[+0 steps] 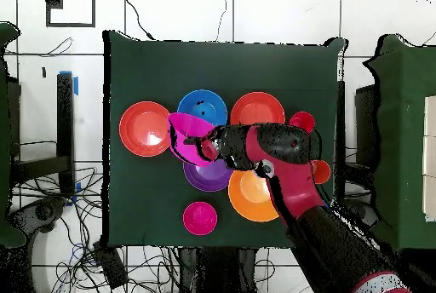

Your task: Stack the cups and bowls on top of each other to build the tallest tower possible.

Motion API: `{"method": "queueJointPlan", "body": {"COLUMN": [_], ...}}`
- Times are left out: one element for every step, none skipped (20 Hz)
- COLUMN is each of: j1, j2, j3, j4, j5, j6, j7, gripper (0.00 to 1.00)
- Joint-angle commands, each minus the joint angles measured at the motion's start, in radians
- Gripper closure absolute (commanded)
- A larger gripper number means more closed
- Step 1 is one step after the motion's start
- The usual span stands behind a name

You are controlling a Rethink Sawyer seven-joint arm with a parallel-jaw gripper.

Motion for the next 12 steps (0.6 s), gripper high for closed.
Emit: {"method": "queueJointPlan", "body": {"j1": [0.048, 0.051, 0.052, 0.053, 0.054, 0.055, 0.056, 0.057, 0.059, 0.057, 0.055, 0.053], "j2": [0.017, 0.011, 0.001, -0.007, -0.016, -0.026, -0.037, -0.048, -0.063, -0.067, -0.070, -0.074], "j3": [-0.095, -0.102, -0.107, -0.109, -0.111, -0.110, -0.110, -0.109, -0.112, -0.109, -0.106, -0.103], "j4": [0.009, 0.021, 0.042, 0.059, 0.076, 0.094, 0.111, 0.128, 0.153, 0.159, 0.166, 0.172], "j5": [-0.082, -0.088, -0.084, -0.077, -0.069, -0.057, -0.045, -0.032, -0.022, -0.017, -0.011, -0.006], "j6": [0.102, 0.113, 0.117, 0.116, 0.115, 0.111, 0.107, 0.104, 0.103, 0.102, 0.100, 0.099], "j7": [0.487, 0.498, 0.499, 0.496, 0.493, 0.488, 0.483, 0.478, 0.478, 0.479, 0.479, 0.480], "gripper": [1.00, 1.00, 1.00, 1.00, 1.00, 1.00, 1.00, 1.00, 1.00, 1.00, 1.00, 1.00]}}
